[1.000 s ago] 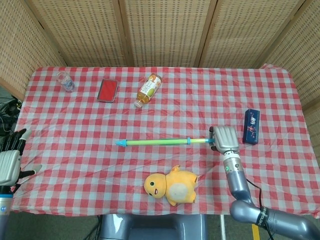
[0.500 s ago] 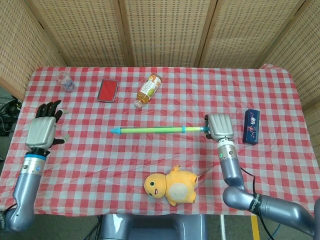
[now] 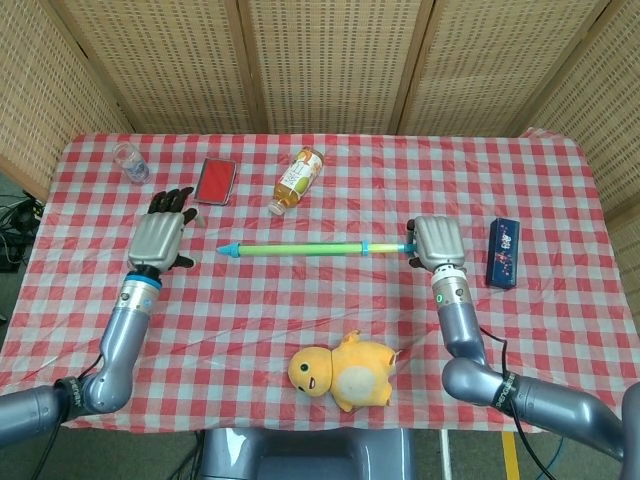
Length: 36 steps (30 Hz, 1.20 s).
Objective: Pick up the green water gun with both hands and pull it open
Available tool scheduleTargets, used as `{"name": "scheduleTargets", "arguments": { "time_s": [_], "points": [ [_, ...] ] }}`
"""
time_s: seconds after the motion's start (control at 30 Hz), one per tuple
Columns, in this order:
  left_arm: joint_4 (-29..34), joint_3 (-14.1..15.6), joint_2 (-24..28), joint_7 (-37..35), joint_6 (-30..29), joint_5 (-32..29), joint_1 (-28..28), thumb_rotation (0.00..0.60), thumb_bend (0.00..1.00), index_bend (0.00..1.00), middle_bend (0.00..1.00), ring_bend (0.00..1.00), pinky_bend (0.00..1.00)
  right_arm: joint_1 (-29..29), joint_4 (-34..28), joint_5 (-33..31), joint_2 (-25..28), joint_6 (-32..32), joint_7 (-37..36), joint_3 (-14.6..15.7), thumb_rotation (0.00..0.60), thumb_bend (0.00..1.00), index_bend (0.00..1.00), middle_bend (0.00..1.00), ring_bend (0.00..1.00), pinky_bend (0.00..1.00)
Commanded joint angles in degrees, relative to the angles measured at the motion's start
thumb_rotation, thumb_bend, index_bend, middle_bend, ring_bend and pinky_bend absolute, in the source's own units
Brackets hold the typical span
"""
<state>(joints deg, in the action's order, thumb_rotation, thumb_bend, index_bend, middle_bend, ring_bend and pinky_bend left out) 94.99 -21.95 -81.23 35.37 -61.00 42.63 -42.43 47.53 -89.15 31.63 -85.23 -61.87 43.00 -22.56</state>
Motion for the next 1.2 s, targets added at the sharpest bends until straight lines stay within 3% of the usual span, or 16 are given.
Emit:
{"name": "scheduleTargets", "arguments": {
  "time_s": [0.03, 0.5, 1.2],
  "points": [
    [-3.0, -0.5, -3.3, 2.5, 0.0, -3.7, -3.8, 0.600, 0.23, 0.42, 0.00, 0.00, 0.00, 0.3, 0.3, -0.2, 0.4, 0.3, -0.8, 0.5, 0.600, 0.59, 0.76, 1.00, 1.00, 0.71],
    [-1.4, 0.5, -4.6, 2.8, 0.1, -10.1, -7.5, 0.600, 0.23, 0.41, 0.00, 0.00, 0.00, 1.1, 0.0, -1.0, 2.1, 0.2, -2.7, 2.1, 0.600, 0.59, 0.76, 1.00, 1.00, 0.71],
    [-4.2, 2.0, -8.4, 3.4, -2.8, -13.0, -11.7, 0.600, 0.23, 0.45, 0.00, 0.00, 0.00, 1.7, -2.8, -2.2, 3.5, -1.1, -4.0, 4.5, 0.600, 0.59, 0.77, 1.00, 1.00, 0.71]
  ]
}}
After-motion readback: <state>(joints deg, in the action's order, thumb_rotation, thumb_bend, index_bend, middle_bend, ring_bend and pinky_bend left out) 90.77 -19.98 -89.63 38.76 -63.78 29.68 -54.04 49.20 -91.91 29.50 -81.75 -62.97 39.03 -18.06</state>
